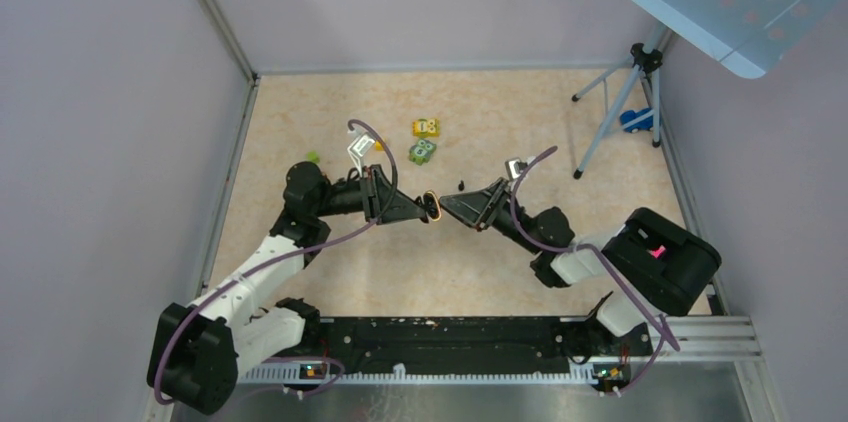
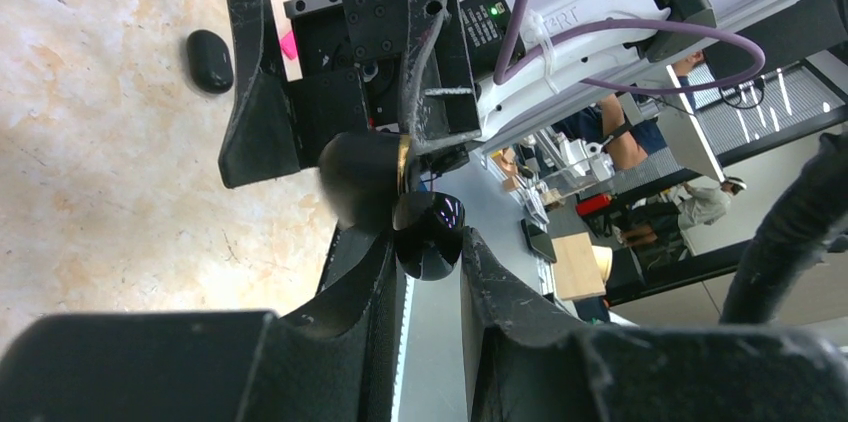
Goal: Insert the wireless bluetooth earbuds into the charging case
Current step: Open the charging case to the charging case, then move the left earbud to the center of the board.
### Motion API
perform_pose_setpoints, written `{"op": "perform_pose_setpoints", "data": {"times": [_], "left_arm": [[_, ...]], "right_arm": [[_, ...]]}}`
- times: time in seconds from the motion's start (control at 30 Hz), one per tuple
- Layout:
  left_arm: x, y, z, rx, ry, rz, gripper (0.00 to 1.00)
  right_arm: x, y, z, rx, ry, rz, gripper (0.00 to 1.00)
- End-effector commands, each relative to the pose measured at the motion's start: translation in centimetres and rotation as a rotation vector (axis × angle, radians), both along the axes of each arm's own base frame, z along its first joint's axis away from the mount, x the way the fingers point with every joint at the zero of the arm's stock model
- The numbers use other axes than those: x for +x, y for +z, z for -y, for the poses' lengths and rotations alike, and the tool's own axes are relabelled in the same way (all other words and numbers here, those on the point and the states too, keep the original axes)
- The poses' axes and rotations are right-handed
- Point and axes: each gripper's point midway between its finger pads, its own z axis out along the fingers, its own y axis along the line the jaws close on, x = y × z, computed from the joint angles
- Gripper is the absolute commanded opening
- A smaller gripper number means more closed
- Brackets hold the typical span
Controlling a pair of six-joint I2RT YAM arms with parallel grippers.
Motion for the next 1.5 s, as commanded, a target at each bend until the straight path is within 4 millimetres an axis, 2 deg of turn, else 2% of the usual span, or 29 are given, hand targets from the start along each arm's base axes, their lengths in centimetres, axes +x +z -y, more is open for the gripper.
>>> {"op": "perform_pose_setpoints", "data": {"times": [0.0,0.17,0.3,0.37,0.4,0.53,0.73,0.8,0.83,0.87,0.93,1.03,1.1,1.23,1.3,1.47], "left_arm": [[-0.1,0.1,-0.1,0.006,-0.028,0.005,0.0],[0.4,-2.1,-0.6,0.074,-0.005,-0.104,0.0],[0.5,-2.9,-0.8,0.117,-0.013,-0.163,0.0],[0.4,-3.2,-0.9,0.133,-0.017,-0.178,0.0],[0.3,-3.2,-0.9,0.137,-0.022,-0.181,0.0],[-0.1,-3.2,-1.0,0.14,-0.048,-0.199,0.0],[-0.5,-3.3,-1.1,0.146,-0.065,-0.199,0.0],[-0.3,-3.7,-1.2,0.163,-0.05,-0.199,0.0],[-0.3,-4.0,-1.2,0.174,-0.043,-0.206,0.0],[-0.2,-4.3,-1.3,0.185,-0.032,-0.21,0.0],[-0.4,-5.2,-1.6,0.21,-0.023,-0.241,0.0],[-1.0,-6.1,-2.0,0.226,-0.025,-0.263,0.0],[-1.2,-6.6,-2.2,0.237,-0.011,-0.264,0.0],[-1.3,-7.2,-2.7,0.244,0.013,-0.27,0.0],[-1.3,-7.5,-2.8,0.248,0.02,-0.275,0.0],[-1.0,-7.8,-3.0,0.251,0.047,-0.28,0.0]], "right_arm": [[-0.2,1.7,1.2,0.059,-0.013,0.069,0.72],[-0.2,0.7,2.8,0.038,-0.034,0.053,0.73],[-0.6,0.1,3.7,0.002,-0.034,0.064,0.75],[-1.0,-0.1,3.7,-0.033,-0.02,0.084,0.78],[-1.1,-0.4,3.4,-0.067,-0.009,0.093,0.87],[-1.9,0.2,2.2,-0.165,0.065,0.187,0.89],[-1.5,-0.7,1.4,-0.299,0.092,0.216,0.89],[-0.4,-1.6,1.5,-0.379,0.053,0.189,0.89],[0.6,-2.9,1.8,-0.461,0.017,0.145,0.89],[1.5,-5.9,2.8,-0.614,-0.025,0.043,0.89],[3.6,-8.7,5.8,-0.86,-0.163,-0.043,0.89],[5.4,-10.7,9.9,-1.111,-0.323,-0.127,0.9],[6.2,-10.9,11.4,-1.208,-0.381,-0.156,0.92],[7.7,-11.6,12.1,-1.363,-0.398,-0.219,0.98],[8.3,-12.4,11.0,-1.409,-0.341,-0.218,0.95],[9.9,-14.5,8.5,-1.423,-0.294,-0.23,0.68]]}}
